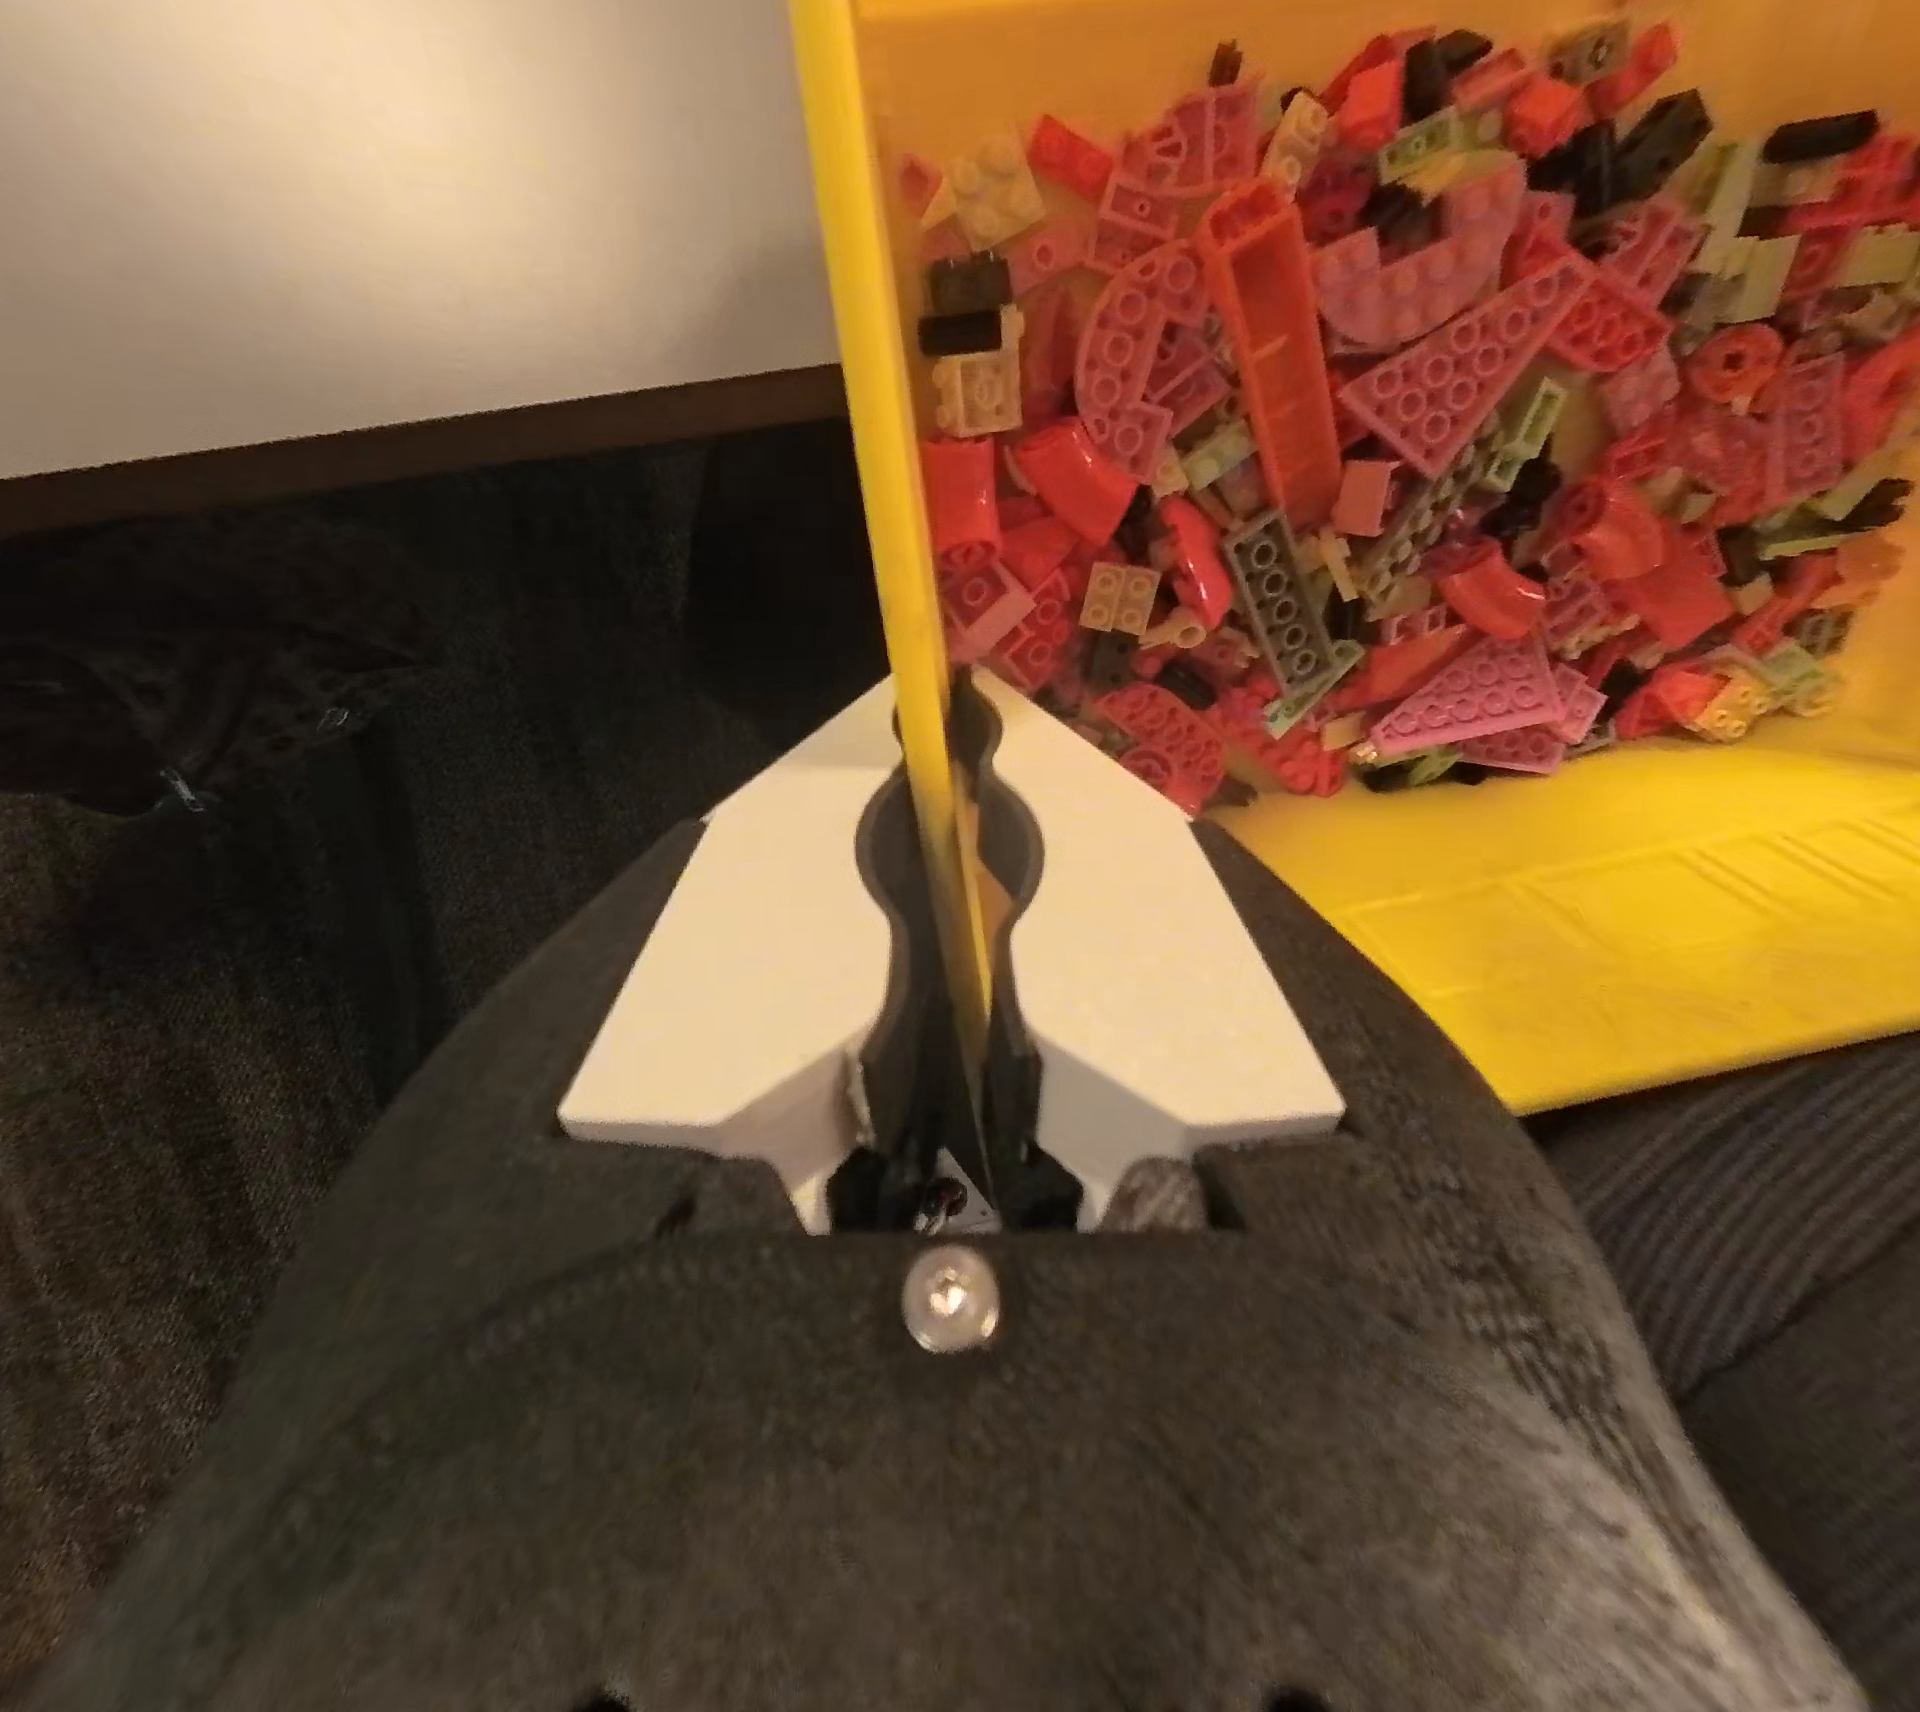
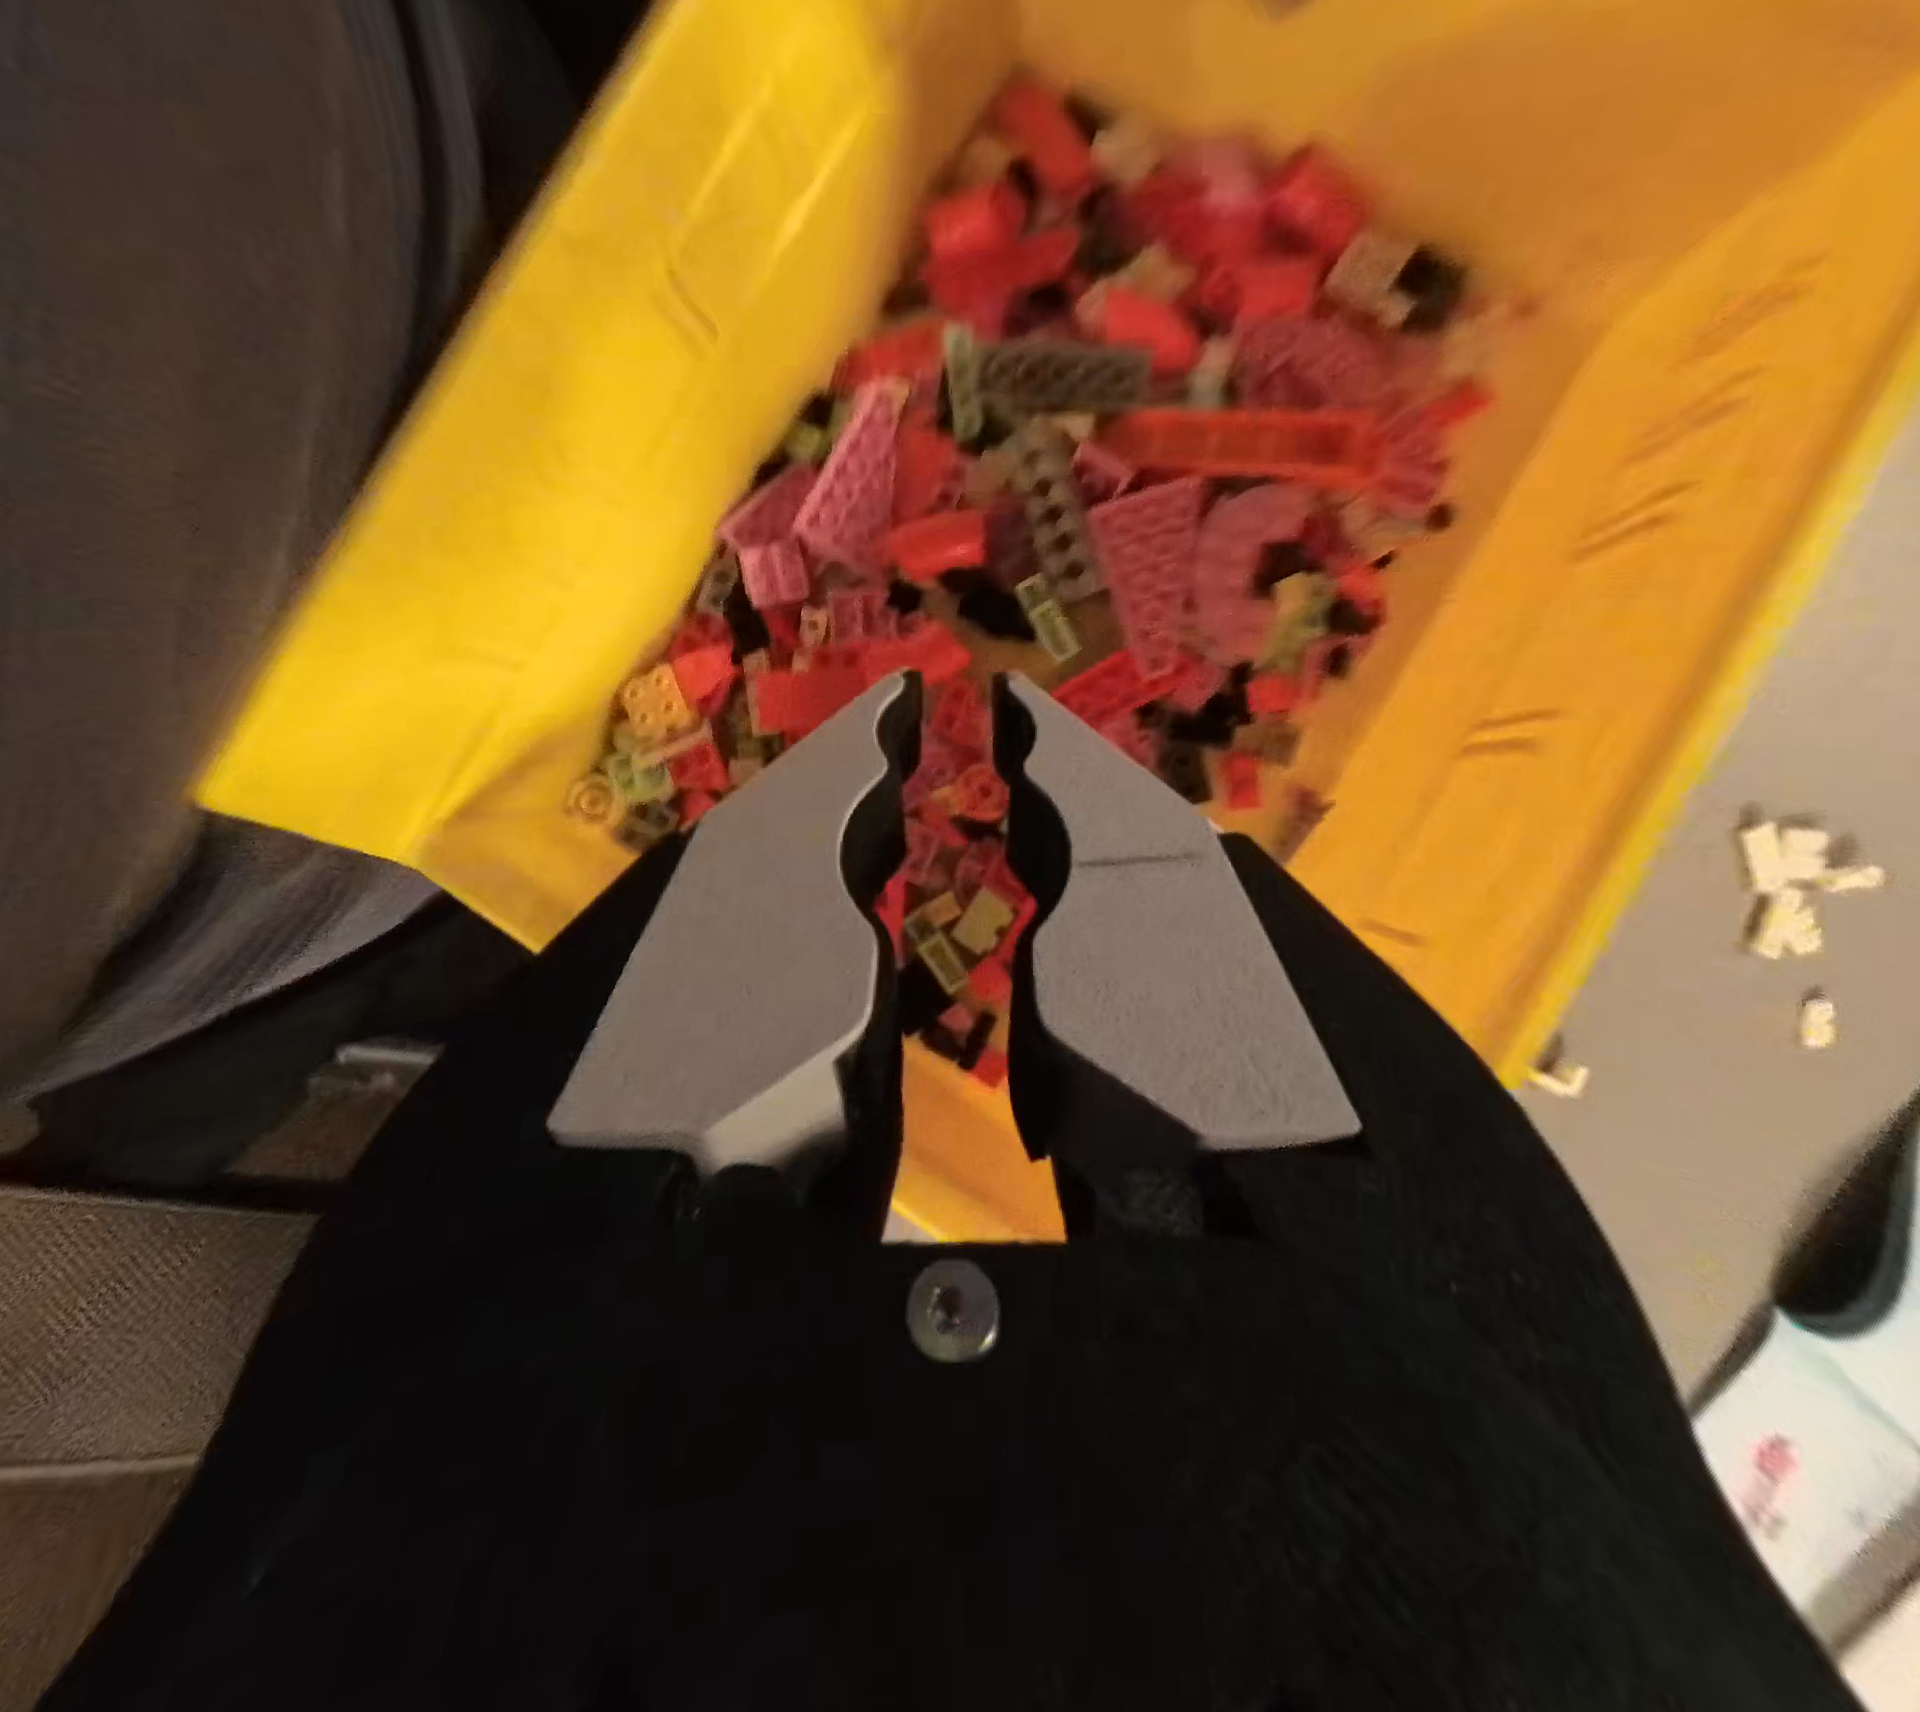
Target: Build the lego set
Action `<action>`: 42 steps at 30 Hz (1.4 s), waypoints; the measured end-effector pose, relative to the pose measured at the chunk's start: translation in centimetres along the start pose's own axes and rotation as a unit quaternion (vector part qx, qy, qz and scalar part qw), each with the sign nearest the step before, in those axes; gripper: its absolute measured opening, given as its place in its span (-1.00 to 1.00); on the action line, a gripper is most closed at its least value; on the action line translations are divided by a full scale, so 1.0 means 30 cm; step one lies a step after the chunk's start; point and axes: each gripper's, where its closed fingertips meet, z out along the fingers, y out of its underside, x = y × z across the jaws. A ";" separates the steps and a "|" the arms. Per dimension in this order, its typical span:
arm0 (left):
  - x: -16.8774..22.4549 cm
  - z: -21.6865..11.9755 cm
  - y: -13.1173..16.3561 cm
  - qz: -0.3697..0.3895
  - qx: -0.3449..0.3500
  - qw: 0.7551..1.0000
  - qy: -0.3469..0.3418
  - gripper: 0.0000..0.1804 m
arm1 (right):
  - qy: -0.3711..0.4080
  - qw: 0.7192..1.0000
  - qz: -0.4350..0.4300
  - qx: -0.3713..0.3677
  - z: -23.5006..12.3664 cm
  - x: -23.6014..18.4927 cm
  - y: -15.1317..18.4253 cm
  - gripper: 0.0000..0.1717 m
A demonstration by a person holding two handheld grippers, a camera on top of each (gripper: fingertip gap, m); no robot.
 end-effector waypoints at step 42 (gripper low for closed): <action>0.000 -0.036 0.027 0.064 -0.119 0.991 0.016 -0.96 | 0.010 0.994 -0.097 -0.042 0.155 -0.015 0.145 -0.86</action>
